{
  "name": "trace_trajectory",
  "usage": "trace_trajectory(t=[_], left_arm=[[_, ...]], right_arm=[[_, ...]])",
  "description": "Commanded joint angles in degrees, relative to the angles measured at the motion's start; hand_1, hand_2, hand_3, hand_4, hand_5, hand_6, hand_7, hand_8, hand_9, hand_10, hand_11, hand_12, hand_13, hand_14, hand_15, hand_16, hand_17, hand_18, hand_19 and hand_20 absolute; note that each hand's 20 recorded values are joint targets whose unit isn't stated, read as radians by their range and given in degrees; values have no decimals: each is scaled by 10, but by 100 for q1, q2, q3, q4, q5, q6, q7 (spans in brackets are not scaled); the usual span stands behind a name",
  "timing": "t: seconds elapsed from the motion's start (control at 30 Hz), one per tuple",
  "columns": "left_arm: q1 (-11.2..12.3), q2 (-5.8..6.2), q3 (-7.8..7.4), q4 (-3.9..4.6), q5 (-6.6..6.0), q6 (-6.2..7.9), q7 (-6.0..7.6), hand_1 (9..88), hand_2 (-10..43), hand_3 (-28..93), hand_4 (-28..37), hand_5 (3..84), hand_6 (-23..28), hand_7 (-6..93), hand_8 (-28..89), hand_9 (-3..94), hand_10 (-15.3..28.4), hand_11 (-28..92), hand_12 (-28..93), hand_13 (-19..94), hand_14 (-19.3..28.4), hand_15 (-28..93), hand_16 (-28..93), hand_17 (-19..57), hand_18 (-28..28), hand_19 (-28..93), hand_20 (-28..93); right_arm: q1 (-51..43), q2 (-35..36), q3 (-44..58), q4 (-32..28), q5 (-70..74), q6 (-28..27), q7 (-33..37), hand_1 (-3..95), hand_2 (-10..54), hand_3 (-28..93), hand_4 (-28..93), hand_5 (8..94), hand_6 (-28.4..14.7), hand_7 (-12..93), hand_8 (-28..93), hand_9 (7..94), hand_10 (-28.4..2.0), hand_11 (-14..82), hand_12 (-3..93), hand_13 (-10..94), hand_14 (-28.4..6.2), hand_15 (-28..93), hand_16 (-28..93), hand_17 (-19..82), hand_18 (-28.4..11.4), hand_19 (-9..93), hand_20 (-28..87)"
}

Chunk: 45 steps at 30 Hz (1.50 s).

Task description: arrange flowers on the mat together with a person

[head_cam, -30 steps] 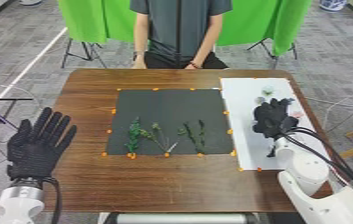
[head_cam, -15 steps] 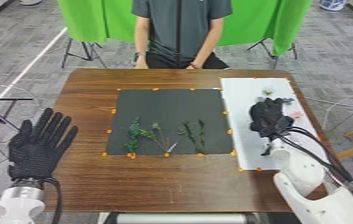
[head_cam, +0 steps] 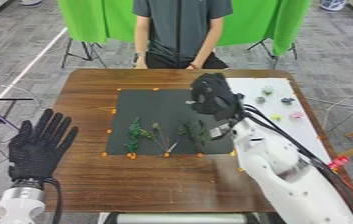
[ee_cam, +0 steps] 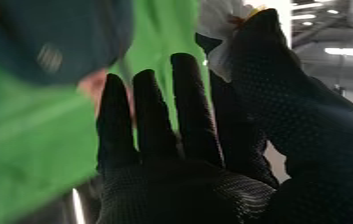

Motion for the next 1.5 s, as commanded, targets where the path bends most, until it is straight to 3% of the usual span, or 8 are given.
trace_trajectory(t=[0.03, 0.2, 0.33, 0.43, 0.5, 1.0, 1.13, 1.5], left_arm=[[47, 62, 76, 7, -84, 75, 0, 309, 136, 697, -283, 442, 77, 74, -81, 393, 126, 125, 90, 296, 117, 155, -29, -18, 123, 260, 132], [-33, 121, 149, -47, 50, 304, -33, 305, 141, 699, -283, 445, 75, 76, -82, 395, 128, 126, 90, 293, 115, 154, -30, -19, 124, 260, 132], [-205, 193, 295, 8, -112, 505, 84, 309, 145, 698, -283, 446, 76, 76, -83, 397, 129, 127, 89, 286, 110, 153, -31, -19, 121, 260, 132], [-245, 262, 388, -17, -474, 717, 383, 303, 151, 695, -283, 447, 78, 74, -84, 397, 129, 127, 88, 285, 110, 154, -31, -18, 119, 261, 132], [-251, 305, 426, -43, -466, 829, 486, 298, 157, 692, -283, 447, 78, 73, -84, 396, 129, 127, 87, 285, 110, 157, -31, -17, 118, 264, 133], [-411, 465, 578, -34, -313, 855, 432, 294, 158, 700, -283, 439, 78, 76, -84, 377, 125, 131, 84, 284, 109, 166, -37, -18, 117, 271, 131], [-539, 376, 688, 21, -529, 878, 403, 300, 156, 700, -283, 437, 79, 77, -84, 376, 125, 133, 83, 284, 109, 167, -38, -17, 116, 270, 130], [-655, 359, 751, 79, -475, 826, 276, 303, 153, 703, -283, 429, 79, 82, -85, 381, 125, 139, 82, 289, 109, 172, -40, -18, 117, 275, 130]], right_arm=[[953, -887, -786, 182, -230, -492, -340, 517, -95, 727, -283, 671, 55, 534, -59, 486, -109, 126, 122, 297, -133, 223, 64, 90, -157, 515, 0], [1310, -1144, -1494, 426, -563, -1261, 148, 517, -95, 728, -283, 668, 50, 538, -54, 486, -112, 126, 122, 306, -141, 227, 69, 93, -161, 519, 5], [1372, -1475, -1722, 798, -492, -1544, 345, 520, -95, 727, -283, 671, 45, 529, -48, 484, -126, 126, 122, 309, -145, 232, 70, 90, -168, 530, 9], [1264, -1873, -1674, 1031, -709, -1603, 197, 521, -95, 729, -283, 671, 42, 527, -44, 484, -127, 128, 122, 310, -145, 236, 71, 90, -169, 534, 9], [1179, -2318, -1484, 1408, -1237, -1549, -231, 523, -95, 727, -283, 669, 41, 529, -41, 486, -126, 131, 123, 312, -145, 239, 71, 91, -170, 536, 10], [611, -2979, -1475, 1815, -2731, -1485, -572, 517, -95, 730, -283, 669, 33, 533, -40, 500, -139, 143, 120, 324, -144, 268, 64, 97, -173, 562, 6], [455, -2963, -1539, 1946, -2794, -934, -267, 515, -95, 731, -283, 660, 30, 533, -41, 501, -141, 145, 120, 325, -144, 276, 59, 97, -174, 565, 0], [469, -2931, -1554, 2008, -2623, -1250, 333, 499, -95, 738, -283, 637, 11, 515, -47, 496, -157, 152, 118, 321, -151, 306, 39, 97, -180, 594, -28]])
